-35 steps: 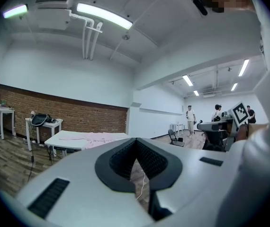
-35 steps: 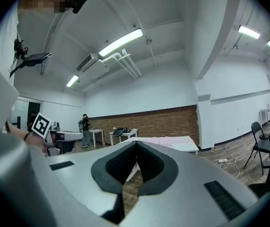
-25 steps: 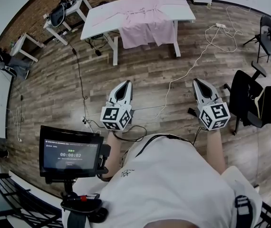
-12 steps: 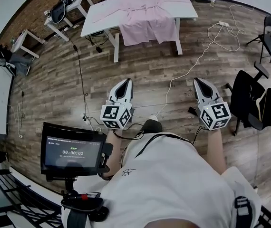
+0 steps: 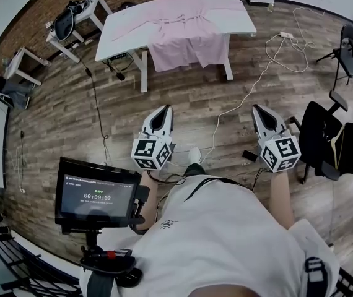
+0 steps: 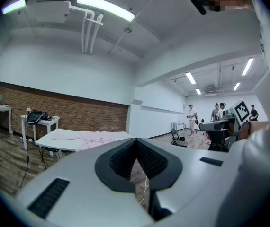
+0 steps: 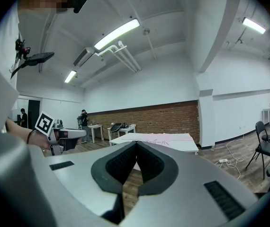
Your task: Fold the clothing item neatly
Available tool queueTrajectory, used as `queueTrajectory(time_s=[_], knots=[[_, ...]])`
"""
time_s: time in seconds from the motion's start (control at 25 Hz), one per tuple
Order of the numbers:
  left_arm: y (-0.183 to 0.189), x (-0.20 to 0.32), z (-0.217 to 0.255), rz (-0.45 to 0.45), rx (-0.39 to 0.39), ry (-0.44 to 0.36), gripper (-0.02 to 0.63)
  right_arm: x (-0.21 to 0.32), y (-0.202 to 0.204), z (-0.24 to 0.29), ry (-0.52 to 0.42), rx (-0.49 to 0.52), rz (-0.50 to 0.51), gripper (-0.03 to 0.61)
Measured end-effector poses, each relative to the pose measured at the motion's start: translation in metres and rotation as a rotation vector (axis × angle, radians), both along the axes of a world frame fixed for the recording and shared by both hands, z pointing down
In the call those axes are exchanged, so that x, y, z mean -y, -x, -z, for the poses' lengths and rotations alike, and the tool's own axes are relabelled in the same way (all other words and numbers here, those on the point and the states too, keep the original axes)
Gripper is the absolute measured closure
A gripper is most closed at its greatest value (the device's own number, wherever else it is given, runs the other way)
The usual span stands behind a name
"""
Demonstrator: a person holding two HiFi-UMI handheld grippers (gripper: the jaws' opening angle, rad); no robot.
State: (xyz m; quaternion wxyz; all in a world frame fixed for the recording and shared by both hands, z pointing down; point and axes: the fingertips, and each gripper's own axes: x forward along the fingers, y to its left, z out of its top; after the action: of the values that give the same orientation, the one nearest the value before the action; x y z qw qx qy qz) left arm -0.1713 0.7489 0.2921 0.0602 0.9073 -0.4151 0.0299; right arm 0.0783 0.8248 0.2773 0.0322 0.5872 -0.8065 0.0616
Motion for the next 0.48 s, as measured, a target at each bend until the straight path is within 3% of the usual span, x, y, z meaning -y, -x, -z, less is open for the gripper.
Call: queueTrajectory(time_s=[0.48], knots=[[0.006, 0.138, 0.016, -0.093, -0.001, -0.014, 0.612, 0.133, 0.040, 0.014, -0.005, 0.010, -0.025, 0.577]])
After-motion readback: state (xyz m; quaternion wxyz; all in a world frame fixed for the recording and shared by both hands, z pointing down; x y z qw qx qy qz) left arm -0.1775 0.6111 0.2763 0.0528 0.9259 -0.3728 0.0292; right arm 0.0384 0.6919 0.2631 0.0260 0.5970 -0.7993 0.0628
